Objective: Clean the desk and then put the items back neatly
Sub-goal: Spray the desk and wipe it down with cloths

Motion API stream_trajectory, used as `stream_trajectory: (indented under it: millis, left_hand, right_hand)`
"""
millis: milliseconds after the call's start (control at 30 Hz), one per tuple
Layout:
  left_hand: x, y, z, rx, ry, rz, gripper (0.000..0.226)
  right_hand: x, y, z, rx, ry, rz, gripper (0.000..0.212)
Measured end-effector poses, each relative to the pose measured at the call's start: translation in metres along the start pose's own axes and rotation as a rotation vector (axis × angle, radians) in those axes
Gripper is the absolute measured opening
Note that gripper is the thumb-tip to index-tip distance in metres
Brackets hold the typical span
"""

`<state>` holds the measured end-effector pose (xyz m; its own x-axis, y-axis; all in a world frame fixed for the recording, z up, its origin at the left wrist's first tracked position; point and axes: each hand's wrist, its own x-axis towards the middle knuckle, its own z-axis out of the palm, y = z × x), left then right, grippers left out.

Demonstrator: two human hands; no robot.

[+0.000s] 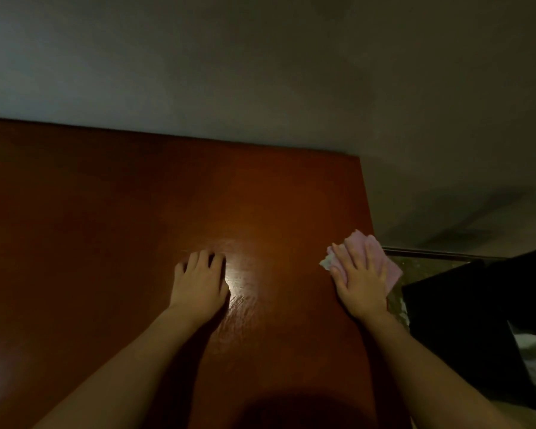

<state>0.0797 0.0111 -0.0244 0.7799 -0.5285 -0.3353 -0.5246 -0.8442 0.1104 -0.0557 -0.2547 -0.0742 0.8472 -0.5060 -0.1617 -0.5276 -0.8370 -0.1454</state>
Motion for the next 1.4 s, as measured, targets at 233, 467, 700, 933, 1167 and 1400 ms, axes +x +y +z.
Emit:
stream_trajectory:
  millis: [233,467,700,933,1167,1400]
  left_hand:
    - [0.002,-0.026,-0.005,-0.004,0.031,0.009,0.048]
    - [-0.008,-0.099,-0.014,-0.029,0.07,0.002,0.046]
    - [-0.037,-0.246,-0.012,-0.087,0.071,-0.162,0.054]
    - [-0.083,-0.428,-0.017,-0.142,0.097,-0.35,0.052]
    - [-0.145,-0.585,-0.021,-0.201,0.171,-0.546,0.053]
    - [-0.19,-0.691,-0.006,-0.272,0.187,-0.711,0.054]
  right_hand:
    - [-0.035,-0.027,0.009,0.045,-0.005,0.241,0.08]
    - [-0.029,-0.141,0.021,0.011,-0.04,0.11,0.081]
    - [-0.003,-0.338,0.047,-0.056,-0.142,-0.227,0.07]
    - [0.027,-0.555,0.071,-0.124,-0.15,-0.483,0.055]
    - [0.026,-0.768,0.103,-0.167,-0.156,-0.702,0.054]
    - [0.014,-0.921,0.129,-0.185,-0.158,-0.862,0.053]
